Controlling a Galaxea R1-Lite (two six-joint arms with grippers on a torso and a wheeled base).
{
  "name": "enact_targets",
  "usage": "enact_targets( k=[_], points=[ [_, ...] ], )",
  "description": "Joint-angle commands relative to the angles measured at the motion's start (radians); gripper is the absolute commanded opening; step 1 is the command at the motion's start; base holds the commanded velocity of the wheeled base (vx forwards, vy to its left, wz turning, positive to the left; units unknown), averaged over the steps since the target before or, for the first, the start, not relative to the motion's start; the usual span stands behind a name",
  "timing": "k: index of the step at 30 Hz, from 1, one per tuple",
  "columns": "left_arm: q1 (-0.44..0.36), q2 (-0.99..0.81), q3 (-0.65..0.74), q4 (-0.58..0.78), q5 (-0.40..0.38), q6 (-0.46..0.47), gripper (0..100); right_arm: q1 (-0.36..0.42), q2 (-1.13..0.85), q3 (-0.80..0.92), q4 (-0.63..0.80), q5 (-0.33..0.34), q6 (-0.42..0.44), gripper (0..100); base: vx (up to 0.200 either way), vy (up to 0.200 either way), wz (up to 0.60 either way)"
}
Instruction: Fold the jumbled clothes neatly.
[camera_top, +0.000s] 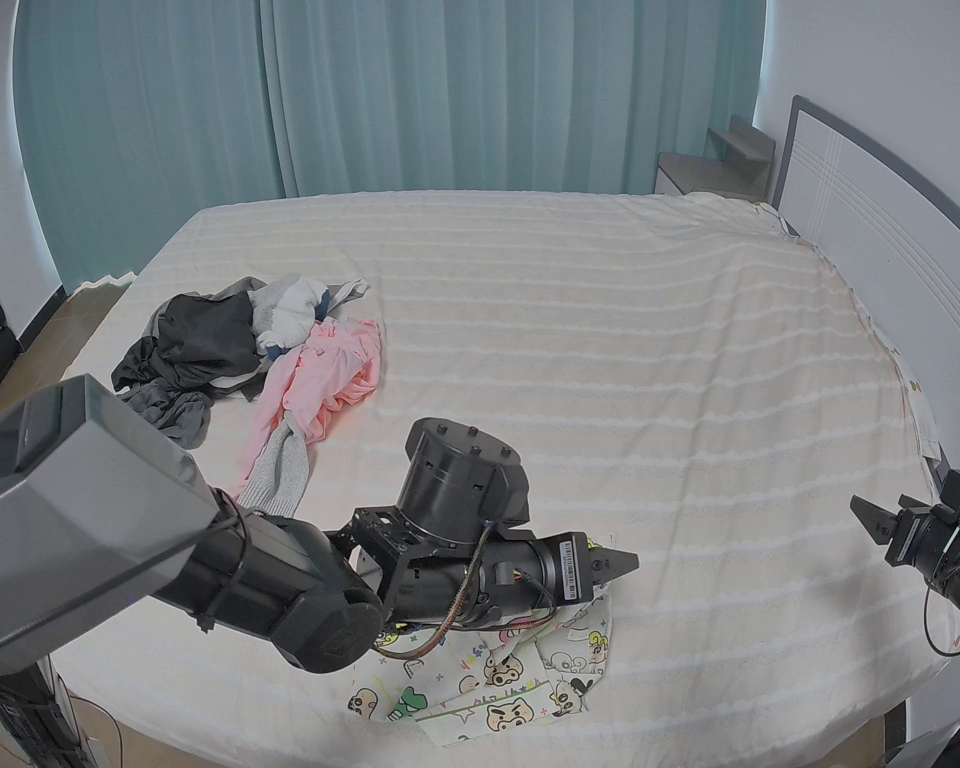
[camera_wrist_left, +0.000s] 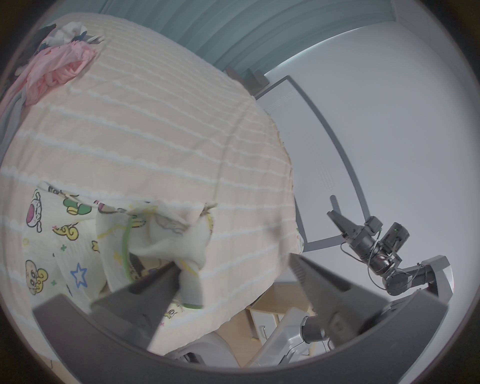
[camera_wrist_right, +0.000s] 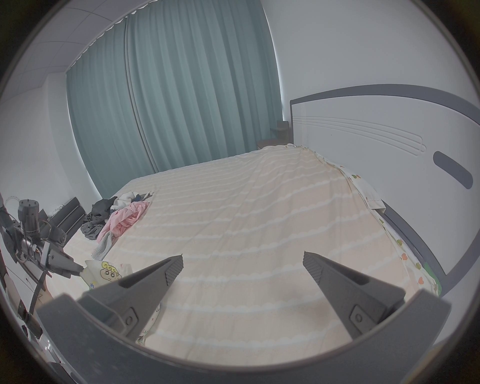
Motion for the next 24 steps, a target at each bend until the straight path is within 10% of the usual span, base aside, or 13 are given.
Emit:
enact_targets(
  k=[1,13,17,24],
  points=[
    [-0.015,0.01,0.052,-0.082,-0.001,-0.004,100,0.001,0.01,0.0,-0.002,0.0,-0.001,100,0.0,0.0,0.0],
    [-0.02,0.012,0.07,-0.125,0.062,0.018,100,-0.001,0.009,0.003,0.0,0.0,-0.012,100,0.0,0.0,0.0],
    [0.003,-0.007,0.105,-0.062,0.076,0.153,100,-0.001,0.01,0.003,0.0,0.0,-0.012,100,0.0,0.0,0.0],
    [0.033,-0.105,0.211,-0.059,-0.172,0.166,100,-0.001,0.009,0.003,-0.002,0.0,-0.012,100,0.0,0.0,0.0]
  ],
)
